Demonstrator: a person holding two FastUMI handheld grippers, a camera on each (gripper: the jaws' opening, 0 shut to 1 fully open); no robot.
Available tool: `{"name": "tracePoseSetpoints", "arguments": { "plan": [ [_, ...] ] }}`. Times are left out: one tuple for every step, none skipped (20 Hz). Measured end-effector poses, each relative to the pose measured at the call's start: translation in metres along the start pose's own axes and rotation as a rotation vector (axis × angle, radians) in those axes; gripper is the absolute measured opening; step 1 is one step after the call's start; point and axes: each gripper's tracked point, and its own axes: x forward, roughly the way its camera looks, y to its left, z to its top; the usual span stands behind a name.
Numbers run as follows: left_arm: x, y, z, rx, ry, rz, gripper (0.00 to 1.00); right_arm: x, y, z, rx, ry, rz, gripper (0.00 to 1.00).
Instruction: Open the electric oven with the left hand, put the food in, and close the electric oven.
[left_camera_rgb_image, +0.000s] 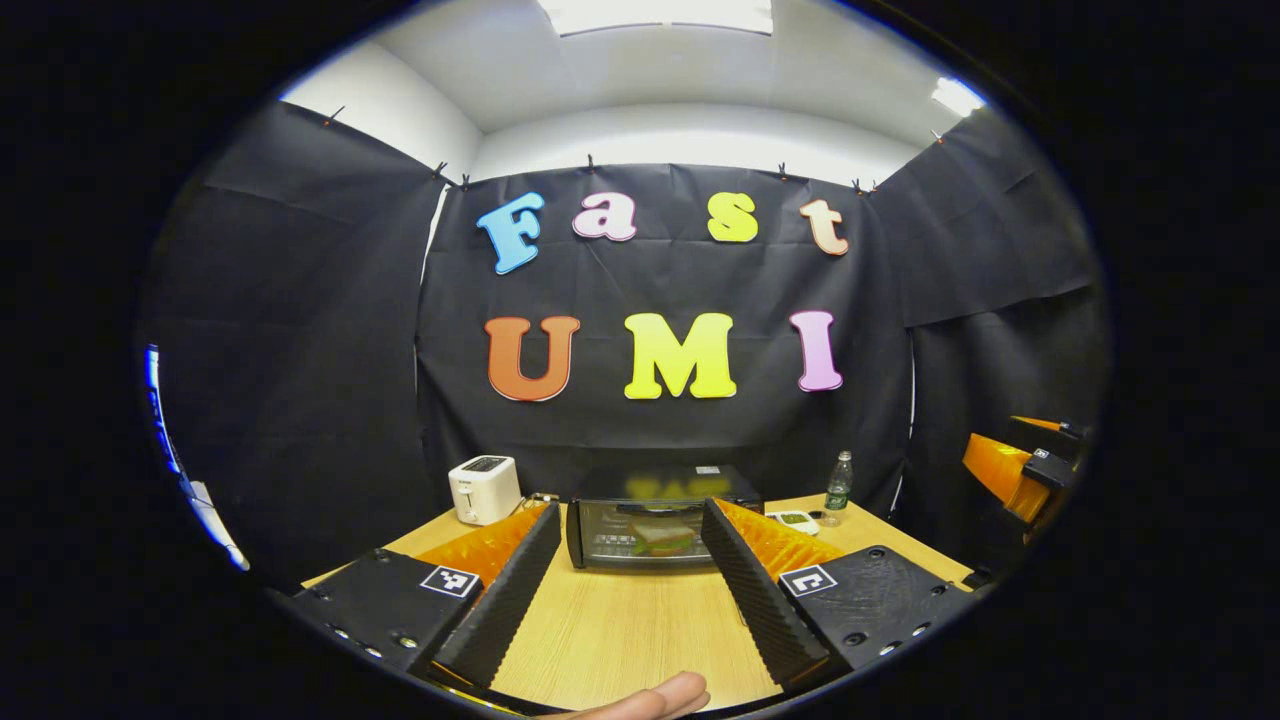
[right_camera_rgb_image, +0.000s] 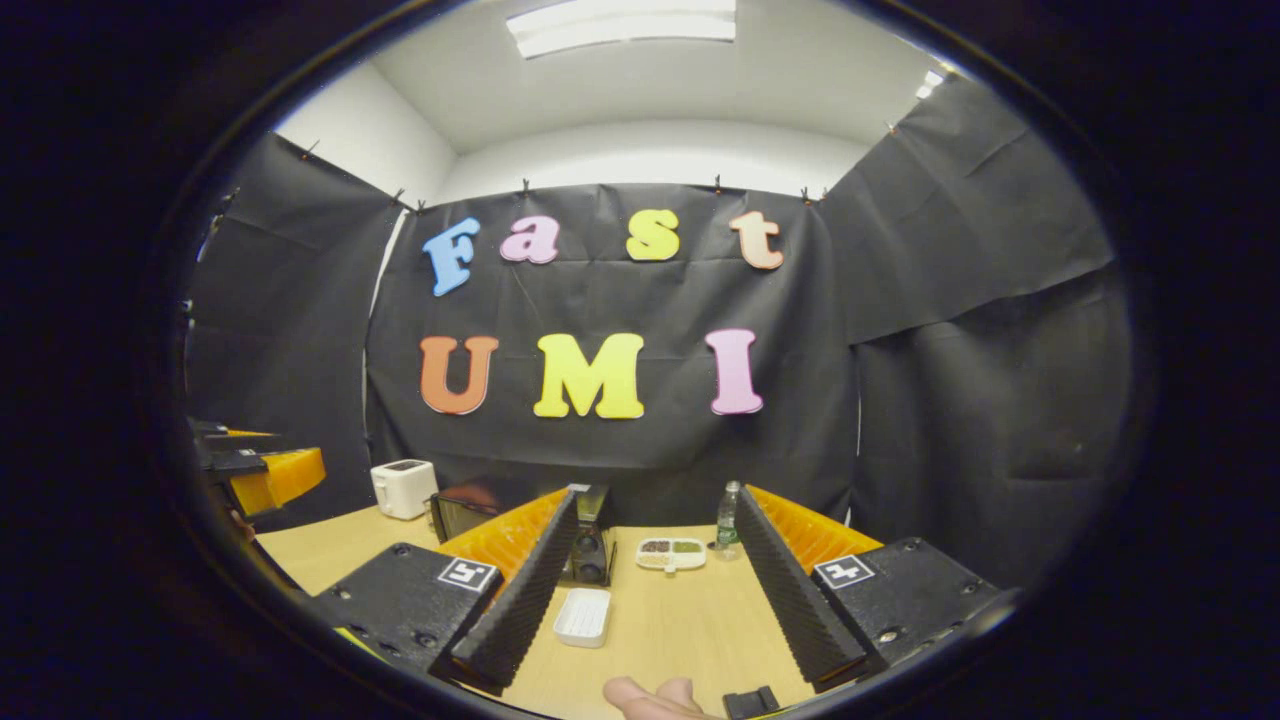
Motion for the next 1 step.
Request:
{"name": "tracePoseSetpoints", "arguments": {
  "plan": [
    [-0.0035, 0.0009, -0.0021, 0.003, 0.003, -0.003, 0.94, -0.002, 0.0056, -0.0012, -0.002, 0.003, 0.014, 1.0]
  ]
}}
